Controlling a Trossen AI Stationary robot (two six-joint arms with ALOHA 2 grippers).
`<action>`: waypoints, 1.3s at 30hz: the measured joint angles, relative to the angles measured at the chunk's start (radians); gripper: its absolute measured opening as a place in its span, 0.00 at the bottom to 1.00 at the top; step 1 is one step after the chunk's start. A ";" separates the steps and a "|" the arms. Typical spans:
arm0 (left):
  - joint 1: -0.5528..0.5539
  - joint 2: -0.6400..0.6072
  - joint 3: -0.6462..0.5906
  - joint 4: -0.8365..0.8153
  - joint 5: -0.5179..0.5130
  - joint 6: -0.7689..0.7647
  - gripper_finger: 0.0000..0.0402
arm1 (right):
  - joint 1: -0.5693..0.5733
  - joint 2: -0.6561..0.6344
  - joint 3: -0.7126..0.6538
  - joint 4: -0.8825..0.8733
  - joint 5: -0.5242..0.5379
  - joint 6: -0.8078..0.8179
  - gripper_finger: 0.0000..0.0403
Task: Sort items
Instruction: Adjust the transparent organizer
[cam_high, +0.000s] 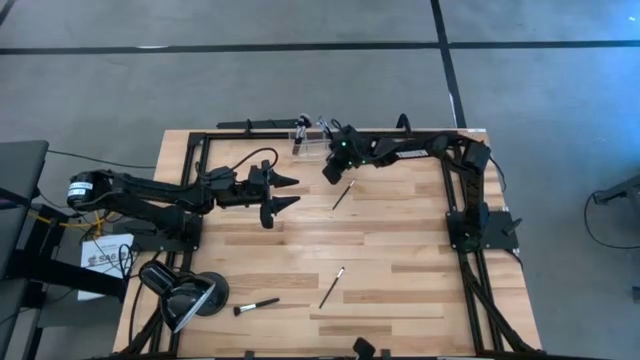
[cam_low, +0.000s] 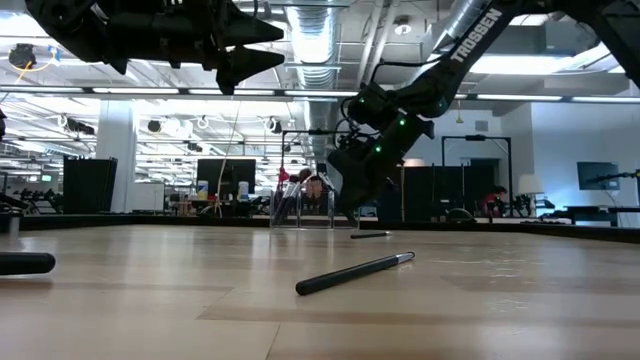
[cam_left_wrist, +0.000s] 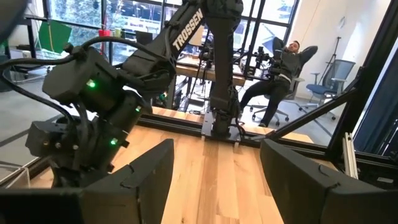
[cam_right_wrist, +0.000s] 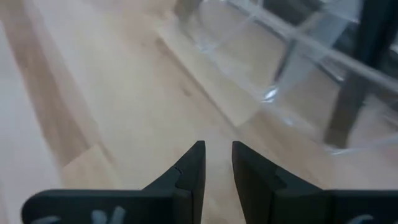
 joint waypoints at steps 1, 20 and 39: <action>0.000 0.000 0.000 0.000 0.000 0.000 0.59 | 0.008 0.000 0.000 0.003 0.000 0.000 0.17; 0.000 0.000 0.000 0.001 0.000 -0.009 0.59 | 0.065 0.008 0.237 -0.070 0.035 0.123 0.17; 0.007 -0.042 0.000 0.032 0.000 -0.070 0.59 | 0.060 0.008 0.292 -0.246 0.138 0.374 0.01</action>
